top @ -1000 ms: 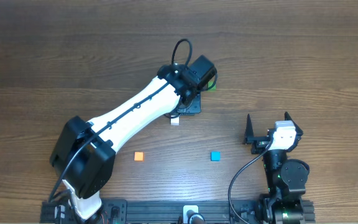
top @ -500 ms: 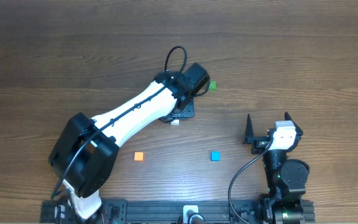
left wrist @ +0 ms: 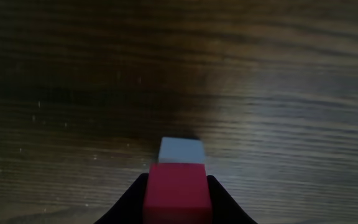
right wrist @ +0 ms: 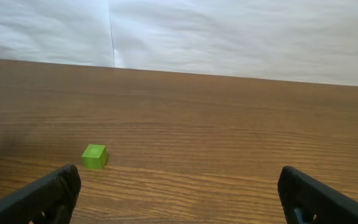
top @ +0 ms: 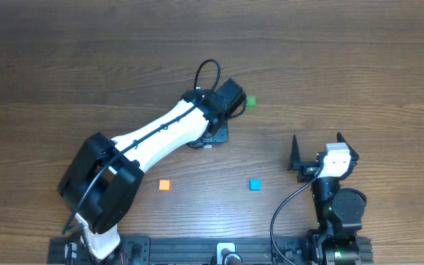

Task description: Stack Cubes

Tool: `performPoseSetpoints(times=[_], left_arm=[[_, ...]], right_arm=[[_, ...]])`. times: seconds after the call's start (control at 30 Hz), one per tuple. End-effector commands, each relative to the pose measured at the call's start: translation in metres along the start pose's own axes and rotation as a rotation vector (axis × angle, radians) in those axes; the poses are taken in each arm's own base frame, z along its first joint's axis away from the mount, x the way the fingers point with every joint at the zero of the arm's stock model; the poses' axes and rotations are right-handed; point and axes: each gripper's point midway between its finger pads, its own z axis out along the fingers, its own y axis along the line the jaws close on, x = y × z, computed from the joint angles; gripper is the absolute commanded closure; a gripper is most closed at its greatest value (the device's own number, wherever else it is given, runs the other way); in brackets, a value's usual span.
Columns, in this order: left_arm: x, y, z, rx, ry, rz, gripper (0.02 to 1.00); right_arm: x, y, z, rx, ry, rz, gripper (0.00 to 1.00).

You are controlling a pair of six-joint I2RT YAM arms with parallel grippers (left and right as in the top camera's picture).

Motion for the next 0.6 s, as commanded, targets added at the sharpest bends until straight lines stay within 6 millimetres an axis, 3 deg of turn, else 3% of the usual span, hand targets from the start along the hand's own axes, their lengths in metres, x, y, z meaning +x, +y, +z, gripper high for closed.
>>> performPoseSetpoints(times=[0.03, 0.6], left_arm=[[0.0024, 0.0031, 0.0064, -0.005, 0.013, -0.018, 0.978], [0.0056, 0.0015, 0.0123, -0.006, 0.031, -0.015, 0.978]], right_arm=[[0.0017, -0.0003, 0.0002, -0.001, -0.003, 0.0, 0.007], [0.0017, -0.0003, 0.0002, -0.001, -0.003, 0.0, 0.007]])
